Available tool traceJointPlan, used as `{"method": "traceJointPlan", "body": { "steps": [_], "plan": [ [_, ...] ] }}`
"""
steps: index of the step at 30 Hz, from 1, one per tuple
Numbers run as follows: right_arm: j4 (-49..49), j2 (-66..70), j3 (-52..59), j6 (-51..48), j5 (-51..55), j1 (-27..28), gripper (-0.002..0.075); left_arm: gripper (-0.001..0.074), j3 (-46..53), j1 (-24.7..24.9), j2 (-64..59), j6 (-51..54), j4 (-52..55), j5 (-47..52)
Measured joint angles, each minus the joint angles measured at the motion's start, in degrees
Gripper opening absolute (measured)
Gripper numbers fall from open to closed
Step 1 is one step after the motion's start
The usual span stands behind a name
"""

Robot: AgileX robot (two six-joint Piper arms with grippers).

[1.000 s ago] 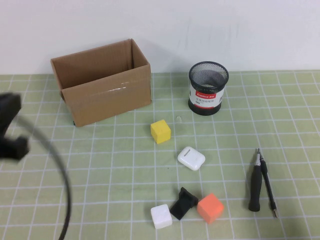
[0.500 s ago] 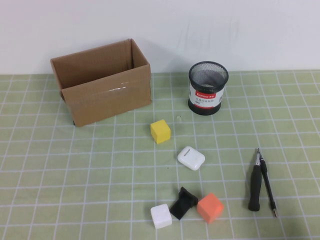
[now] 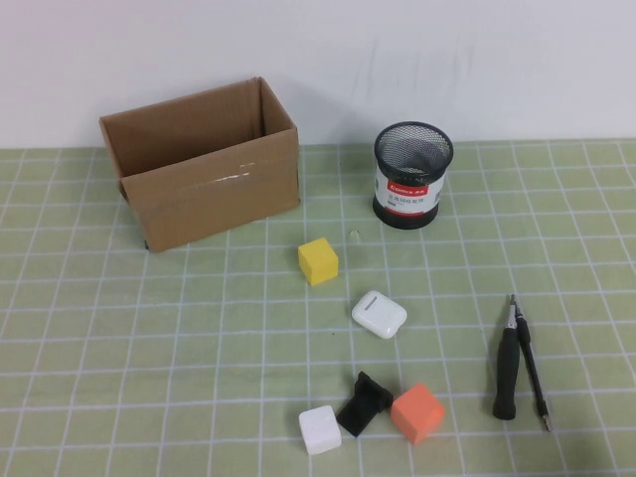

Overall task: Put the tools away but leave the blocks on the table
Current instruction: Pick up the black Screwdriver from the table

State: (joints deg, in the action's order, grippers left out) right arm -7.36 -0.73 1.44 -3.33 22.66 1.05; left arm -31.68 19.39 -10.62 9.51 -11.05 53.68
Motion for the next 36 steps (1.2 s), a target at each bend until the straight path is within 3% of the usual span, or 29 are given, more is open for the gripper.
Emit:
{"method": "traceJointPlan", "body": {
  "steps": [4, 7, 10, 15, 22, 26, 36],
  "plan": [
    [0.0, 0.0, 0.0, 0.0, 0.0, 0.0, -0.0007, -0.0001, 3.1, 0.1, 0.4, 0.0, 1.9, -8.1],
    [0.1, 0.0, 0.0, 0.0, 0.0, 0.0, -0.0007, -0.0002, 7.2, -0.7, 1.4, 0.0, 2.0, -20.4],
    [0.1, 0.0, 0.0, 0.0, 0.0, 0.0, -0.0007, -0.0003, 12.4, -3.8, 3.1, 0.0, 2.0, -33.5],
    [0.1, 0.0, 0.0, 0.0, 0.0, 0.0, -0.0007, -0.0003, 22.4, -9.8, 5.8, -4.0, 2.4, -46.2],
    [0.1, 0.0, 0.0, 0.0, 0.0, 0.0, -0.0007, -0.0003, 32.3, -12.3, 11.0, -15.3, 8.9, -41.7],
    [0.2, 0.0, 0.0, 0.0, 0.0, 0.0, -0.0007, -0.0003, 33.2, -12.3, 11.0, -16.3, 9.7, -33.8],
    [0.2, 0.0, 0.0, 0.0, 0.0, 0.0, -0.0007, -0.0003, 33.2, -12.3, 11.1, -16.5, 9.7, -33.6]
  ]
}}
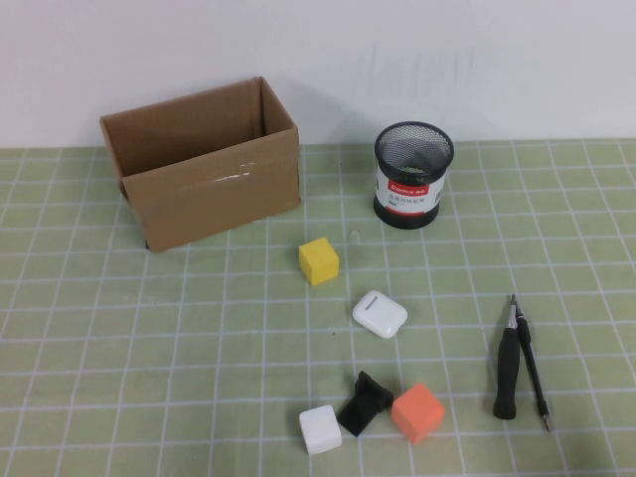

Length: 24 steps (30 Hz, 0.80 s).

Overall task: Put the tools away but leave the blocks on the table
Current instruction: Pick up the black Screwdriver from the table

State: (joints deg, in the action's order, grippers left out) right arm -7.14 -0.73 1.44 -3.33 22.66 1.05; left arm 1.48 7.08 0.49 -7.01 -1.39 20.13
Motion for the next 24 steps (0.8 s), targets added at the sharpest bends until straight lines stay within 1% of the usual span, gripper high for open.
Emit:
{"method": "traceJointPlan", "body": {
  "steps": [12, 18, 24],
  "plan": [
    [0.0, 0.0, 0.0, 0.0, 0.0, 0.0, -0.0007, -0.0003, 0.0, 0.0, 0.0, 0.0, 0.0, 0.1],
    [3.4, 0.0, 0.0, 0.0, -0.1, 0.0, -0.0007, -0.0003, 0.0, -0.2, 0.0, 0.0, 0.0, 0.1],
    [4.5, 0.0, 0.0, 0.0, -0.1, 0.0, -0.0007, -0.0003, 0.0, -0.4, 0.0, 0.0, 0.0, 0.1]
  ]
}}
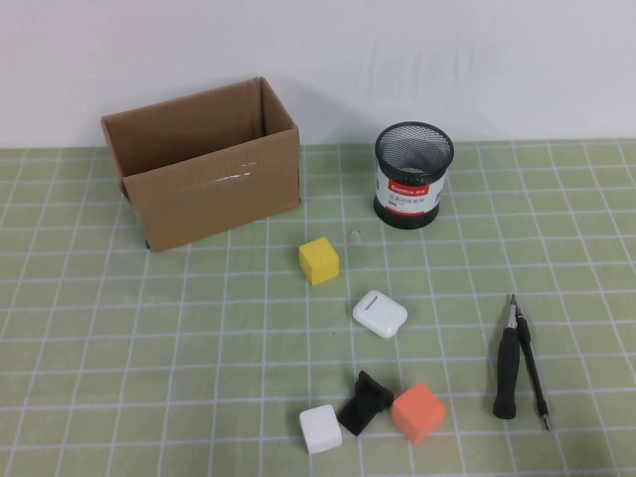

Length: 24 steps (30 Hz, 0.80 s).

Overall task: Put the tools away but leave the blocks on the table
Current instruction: Pick up the black Screwdriver from the table

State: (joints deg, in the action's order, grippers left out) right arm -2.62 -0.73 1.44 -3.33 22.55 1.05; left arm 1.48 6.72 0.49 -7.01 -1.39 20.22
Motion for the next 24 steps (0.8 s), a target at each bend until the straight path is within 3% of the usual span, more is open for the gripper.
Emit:
{"method": "traceJointPlan", "body": {
  "steps": [4, 16, 19, 24],
  "plan": [
    [0.2, 0.0, 0.1, 0.0, -2.4, 0.0, -0.0007, -0.0003, 0.0, 0.0, 0.0, 0.0, 0.0, 0.0],
    [0.5, 0.0, 0.4, 0.8, -23.9, 0.0, -0.0007, -0.0003, 0.0, 0.0, 0.0, 0.0, 0.0, 0.0],
    [0.5, 0.0, 0.4, 2.0, -32.2, 0.0, -0.0007, -0.0003, 0.0, 0.0, 0.0, 0.0, 0.0, 0.0],
    [-1.9, 0.0, 0.4, 4.6, -55.1, 0.0, -0.0007, -0.0004, 0.0, 0.0, 0.0, 0.0, 0.0, 0.0]
  ]
}}
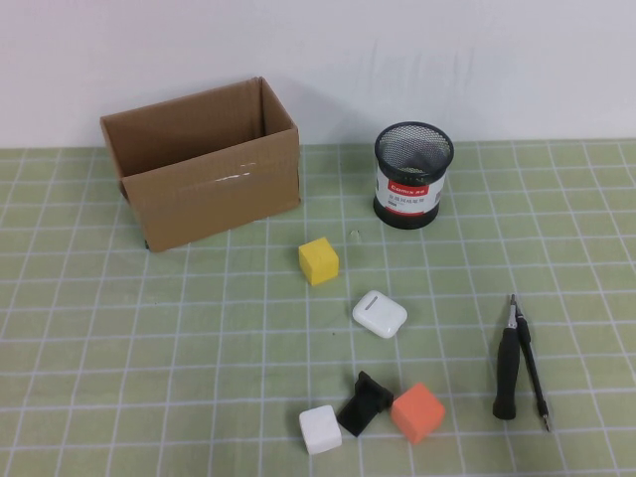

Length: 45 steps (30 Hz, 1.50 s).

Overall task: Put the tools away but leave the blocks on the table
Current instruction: Pick up the black Screwdriver from the table

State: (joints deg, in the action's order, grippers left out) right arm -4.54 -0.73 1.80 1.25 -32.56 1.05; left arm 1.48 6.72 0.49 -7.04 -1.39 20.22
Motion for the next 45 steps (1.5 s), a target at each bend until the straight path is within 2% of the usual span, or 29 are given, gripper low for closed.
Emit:
{"method": "traceJointPlan", "body": {
  "steps": [3, 6, 10, 15, 18, 22, 26, 31, 36, 40, 45],
  "plan": [
    [-4.9, 0.0, -2.7, 1.3, -2.9, 0.0, -0.0007, -0.0004, 0.0, 0.0, 0.0, 0.0, 0.0, 0.0],
    [-6.9, 0.0, -9.6, 1.3, 2.9, 0.0, -0.0007, -0.0004, 0.0, 0.0, 0.0, 0.0, 0.0, 0.0],
    [-7.5, 3.5, -19.9, -0.5, 18.0, 0.0, -0.0007, -0.0004, 0.0, 0.0, 0.0, 0.0, 0.0, 0.0],
    [-7.5, 15.4, -29.7, -1.3, 42.6, 0.0, -0.0007, -0.0004, 0.0, 0.0, 0.0, 0.0, 0.0, 0.0],
    [-6.8, 23.2, -31.2, -1.6, 51.7, 0.0, -0.0007, -0.0004, 0.0, 0.0, 0.0, 0.0, 0.0, 0.0],
    [-4.5, 31.3, -31.3, -3.4, 55.5, 0.0, -0.0007, -0.0004, 0.0, 0.0, 0.0, 0.0, 0.0, 0.0],
    [-11.9, 36.8, -31.5, -2.8, 59.5, 0.0, -0.0007, -0.0004, 0.0, 0.0, 0.0, 0.0, 0.0, 0.0],
    [-16.9, 44.5, -34.7, -10.3, 71.1, 0.0, -0.0007, -0.0004, 0.0, 0.0, 0.0, 0.0, 0.0, 0.0],
    [-21.5, 54.9, -41.6, -11.8, 82.8, -0.1, -0.0006, -0.0004, 0.0, 0.0, 0.0, 0.0, 0.0, 0.0],
    [-22.9, 62.9, -45.7, -10.8, 86.4, -2.3, 0.0065, -0.0004, 0.0, 0.0, 0.0, 0.0, 0.0, 0.0],
    [-20.8, 70.9, -48.5, -3.5, 84.8, -10.5, 0.026, -0.0004, 0.0, 0.0, 0.0, 0.0, 0.0, 0.0]
  ]
}}
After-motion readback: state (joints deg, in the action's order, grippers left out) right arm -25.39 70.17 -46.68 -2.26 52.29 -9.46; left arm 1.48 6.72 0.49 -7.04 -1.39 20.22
